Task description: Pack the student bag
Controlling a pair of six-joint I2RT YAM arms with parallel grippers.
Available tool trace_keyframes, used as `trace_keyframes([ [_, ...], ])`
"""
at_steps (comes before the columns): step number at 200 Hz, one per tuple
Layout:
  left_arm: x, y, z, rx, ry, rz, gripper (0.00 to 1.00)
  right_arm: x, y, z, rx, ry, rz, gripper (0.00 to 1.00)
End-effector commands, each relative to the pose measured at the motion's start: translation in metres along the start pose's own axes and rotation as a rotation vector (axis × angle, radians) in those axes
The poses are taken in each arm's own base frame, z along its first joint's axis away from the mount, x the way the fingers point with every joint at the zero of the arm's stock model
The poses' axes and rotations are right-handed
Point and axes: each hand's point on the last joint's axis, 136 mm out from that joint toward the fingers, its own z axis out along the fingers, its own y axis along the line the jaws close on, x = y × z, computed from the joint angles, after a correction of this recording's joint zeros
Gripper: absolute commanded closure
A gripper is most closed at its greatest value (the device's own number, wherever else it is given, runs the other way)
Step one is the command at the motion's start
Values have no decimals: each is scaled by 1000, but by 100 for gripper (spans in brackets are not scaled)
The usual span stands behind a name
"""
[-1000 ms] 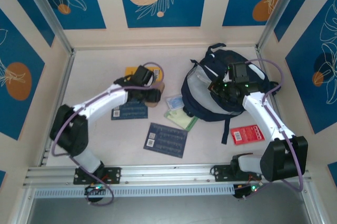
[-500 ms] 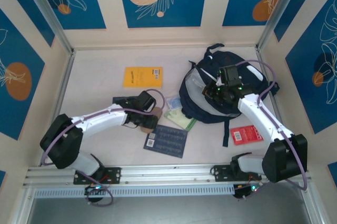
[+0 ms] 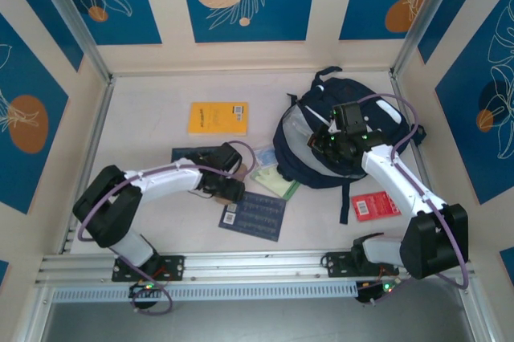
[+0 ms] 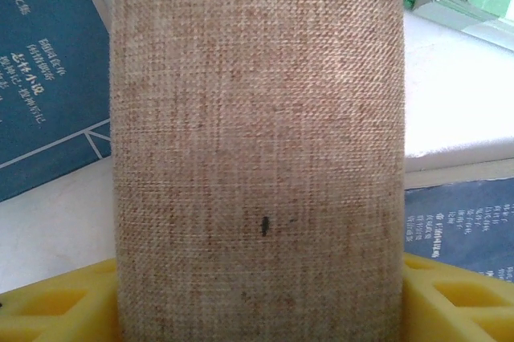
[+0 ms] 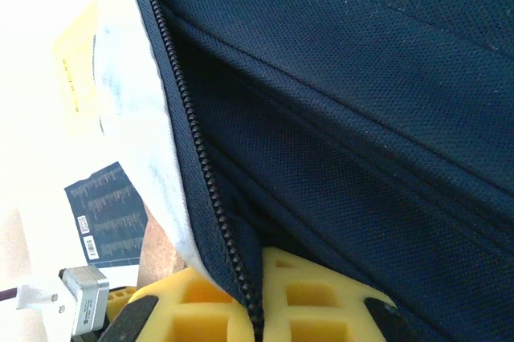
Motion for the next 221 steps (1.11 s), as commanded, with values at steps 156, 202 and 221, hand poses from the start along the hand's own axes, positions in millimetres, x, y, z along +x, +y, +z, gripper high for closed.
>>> trace_keyframes([
  [156, -78, -58, -178, 334, -393, 65, 60, -86, 80, -104, -77, -150, -109, 100],
  [202, -96, -114, -202, 515, -393, 132, 59, -92, 114, -116, -205, -113, -35, 100],
  [221, -109, -131, -201, 530, -384, 149, 58, -91, 121, -114, -231, -92, -8, 100],
])
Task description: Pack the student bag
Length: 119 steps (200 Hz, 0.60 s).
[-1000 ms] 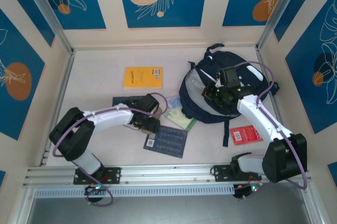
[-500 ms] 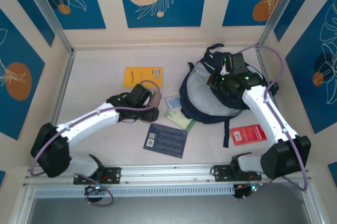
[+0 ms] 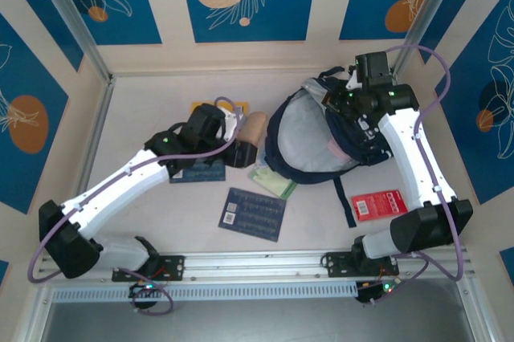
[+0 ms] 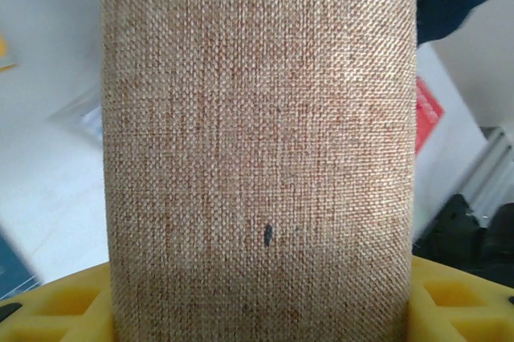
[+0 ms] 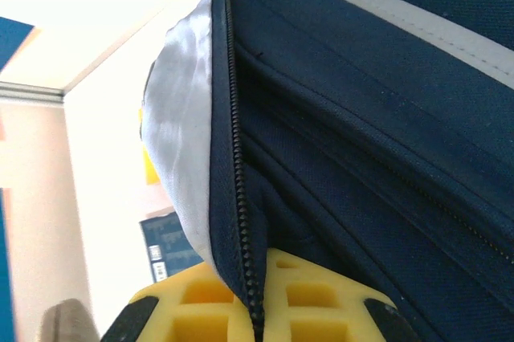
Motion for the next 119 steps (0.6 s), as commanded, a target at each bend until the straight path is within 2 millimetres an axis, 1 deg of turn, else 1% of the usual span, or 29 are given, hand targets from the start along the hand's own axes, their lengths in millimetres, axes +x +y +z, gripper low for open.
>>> trace_keyframes([
  [1, -20, -33, 11, 105, 0, 20, 58, -9, 48, -22, -190, -11, 19, 100],
  [20, -33, -40, 29, 116, 4, -9, 57, -8, 54, -22, -225, 2, 35, 100],
  [32, -40, -40, 46, 113, 20, -42, 55, -9, 56, -24, -231, -2, 42, 100],
  [50, -48, -40, 75, 130, 40, -92, 55, -12, 61, -32, -255, -17, 49, 100],
  [70, -57, -47, 106, 166, 73, -136, 56, -16, 70, -42, -291, -13, 67, 100],
  [101, -76, -58, 146, 231, 55, -201, 54, -20, 80, -52, -331, -5, 98, 100],
  [119, -87, -56, 168, 236, 39, -232, 54, -20, 83, -53, -353, 3, 114, 100],
])
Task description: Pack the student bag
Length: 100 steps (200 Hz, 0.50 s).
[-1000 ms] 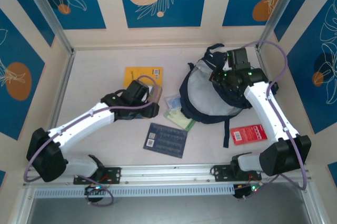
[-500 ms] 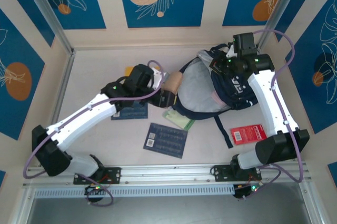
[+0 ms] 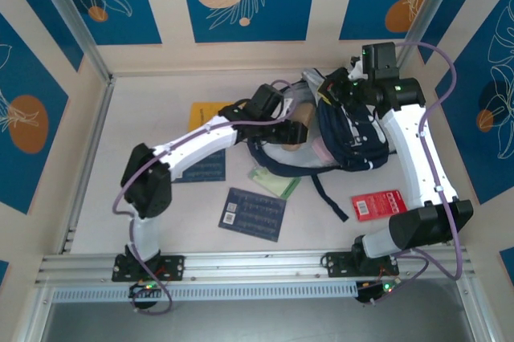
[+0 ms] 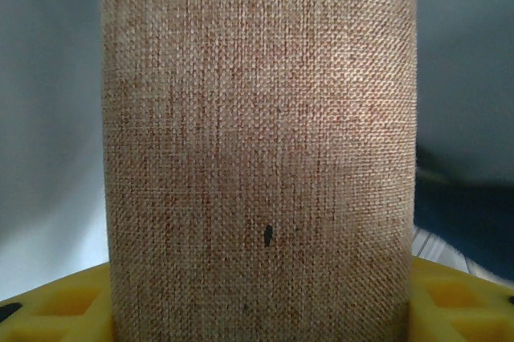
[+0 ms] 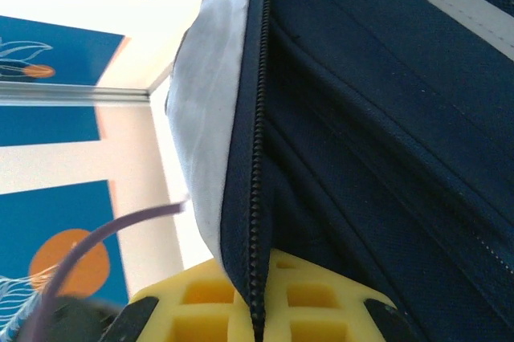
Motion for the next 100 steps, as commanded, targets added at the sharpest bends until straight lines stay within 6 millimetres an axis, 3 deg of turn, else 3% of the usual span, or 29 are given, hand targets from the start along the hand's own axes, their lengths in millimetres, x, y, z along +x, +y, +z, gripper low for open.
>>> trace_keyframes([
  [1, -29, -33, 14, 119, -62, -28, 54, -4, 50, -25, -192, -13, -23, 100],
  [67, -73, -26, 82, 107, -79, -72, 48, 3, 56, -19, -272, 22, 2, 100],
  [86, -79, -29, 104, 150, -73, -88, 27, 2, 54, -16, -276, 20, 4, 100],
  [100, -82, -40, 109, 196, -73, -70, 1, 2, 52, -15, -271, 20, 1, 100],
])
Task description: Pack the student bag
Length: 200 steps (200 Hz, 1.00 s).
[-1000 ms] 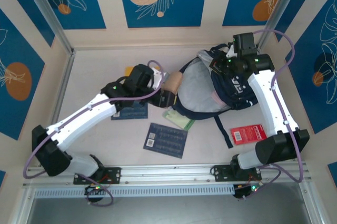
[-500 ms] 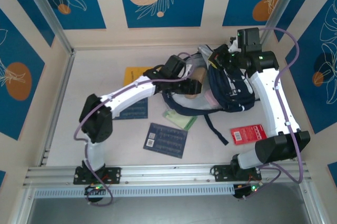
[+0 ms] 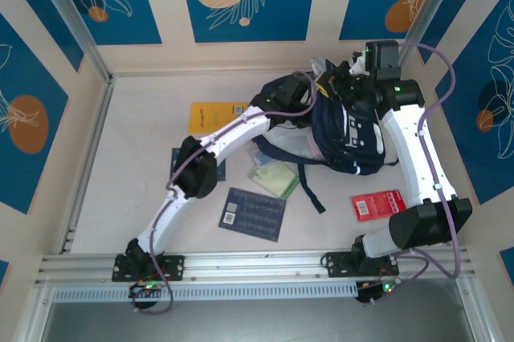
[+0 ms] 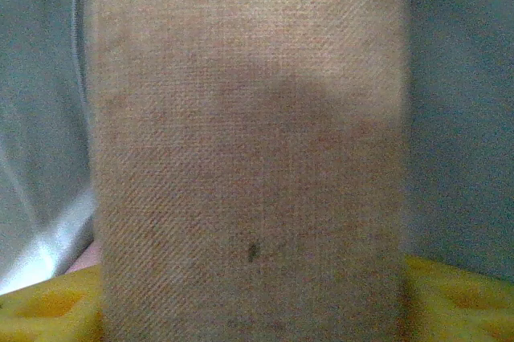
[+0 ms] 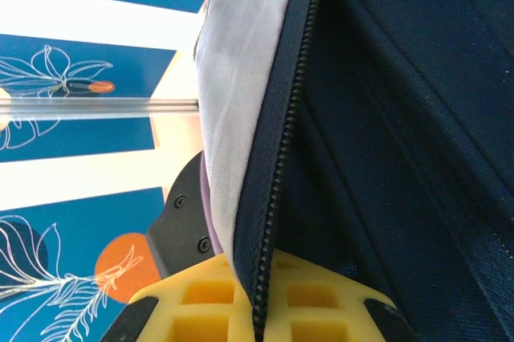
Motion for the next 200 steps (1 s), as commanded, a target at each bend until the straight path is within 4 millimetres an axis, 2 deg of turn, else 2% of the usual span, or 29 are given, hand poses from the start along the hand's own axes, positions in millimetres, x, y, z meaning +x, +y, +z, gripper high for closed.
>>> trace_keyframes([
  [1, 1, -27, 15, 106, 18, 9, 0, 17, 39, -18, -154, 40, -65, 100],
  [36, 2, -57, 4, 173, 12, 102, 0, 12, 30, -19, -144, 33, -64, 100],
  [75, 4, -69, -28, 155, 19, 196, 0, -2, 13, -25, -76, -43, -116, 100],
  [87, 6, -66, -40, 123, 16, 215, 0, -7, 4, -27, -36, -76, -129, 100],
  [96, 7, -57, -49, 71, 3, 221, 0, -11, -3, -28, -8, -101, -138, 100],
  [128, 7, -32, -99, -68, -66, 232, 0, -29, -26, -27, 66, -174, -144, 100],
  [142, 7, -28, -121, -100, -68, 242, 0, -37, -33, -25, 71, -203, -133, 100],
  [169, 13, -28, -162, -141, -92, 291, 0, -55, -28, -23, 21, -238, -127, 100],
  [200, 24, -18, -204, -186, -130, 311, 0, -79, -23, -31, 78, -306, -185, 100],
])
